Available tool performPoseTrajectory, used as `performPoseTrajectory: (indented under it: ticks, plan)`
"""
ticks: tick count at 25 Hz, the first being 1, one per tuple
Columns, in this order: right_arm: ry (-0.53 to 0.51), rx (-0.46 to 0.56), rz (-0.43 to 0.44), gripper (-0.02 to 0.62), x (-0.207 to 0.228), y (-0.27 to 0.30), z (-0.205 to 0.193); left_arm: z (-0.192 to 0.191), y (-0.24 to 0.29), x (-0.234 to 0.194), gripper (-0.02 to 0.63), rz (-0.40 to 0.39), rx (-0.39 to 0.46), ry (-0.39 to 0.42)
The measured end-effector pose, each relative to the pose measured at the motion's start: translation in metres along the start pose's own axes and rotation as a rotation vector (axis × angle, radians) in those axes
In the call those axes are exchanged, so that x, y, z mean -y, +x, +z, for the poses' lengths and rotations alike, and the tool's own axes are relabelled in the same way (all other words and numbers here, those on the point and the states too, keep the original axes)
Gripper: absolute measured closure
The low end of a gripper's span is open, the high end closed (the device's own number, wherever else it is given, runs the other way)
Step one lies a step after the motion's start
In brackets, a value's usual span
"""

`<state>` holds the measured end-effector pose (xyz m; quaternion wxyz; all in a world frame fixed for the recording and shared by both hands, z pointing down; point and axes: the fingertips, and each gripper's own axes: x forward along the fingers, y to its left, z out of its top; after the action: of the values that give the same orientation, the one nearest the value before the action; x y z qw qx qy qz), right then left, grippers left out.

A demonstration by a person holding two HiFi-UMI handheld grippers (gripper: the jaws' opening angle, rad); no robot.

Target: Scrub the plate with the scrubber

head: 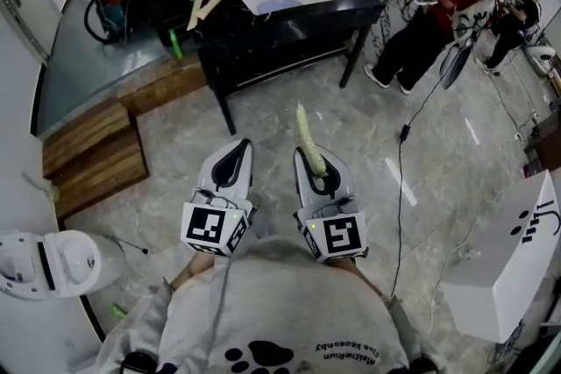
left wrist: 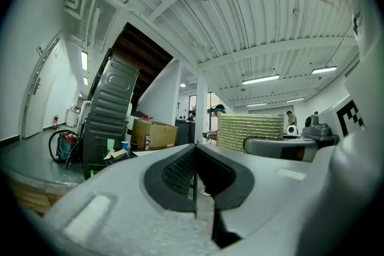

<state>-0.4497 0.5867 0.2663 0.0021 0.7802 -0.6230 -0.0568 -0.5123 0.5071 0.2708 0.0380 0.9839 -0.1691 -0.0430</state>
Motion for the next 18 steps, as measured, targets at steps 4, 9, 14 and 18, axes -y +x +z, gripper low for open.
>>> performPoseTrajectory:
  ticks: [4, 9, 14, 18]
  plan:
    - [-0.006, -0.01, -0.025, 0.526, 0.01, 0.05, -0.002, 0.001, 0.043, -0.033, 0.601, -0.047, -0.009, 0.003]
    - [0.01, -0.015, -0.082, 0.526, 0.024, 0.102, -0.009, 0.006, 0.088, -0.069, 0.601, -0.111, -0.016, 0.007]
    - [-0.005, 0.006, -0.118, 0.526, 0.029, 0.154, -0.008, 0.008, 0.122, -0.112, 0.601, -0.145, 0.008, 0.005]
    - [-0.004, 0.003, -0.139, 0.526, 0.027, 0.181, -0.015, 0.004, 0.141, -0.14, 0.601, -0.158, 0.01, 0.003]
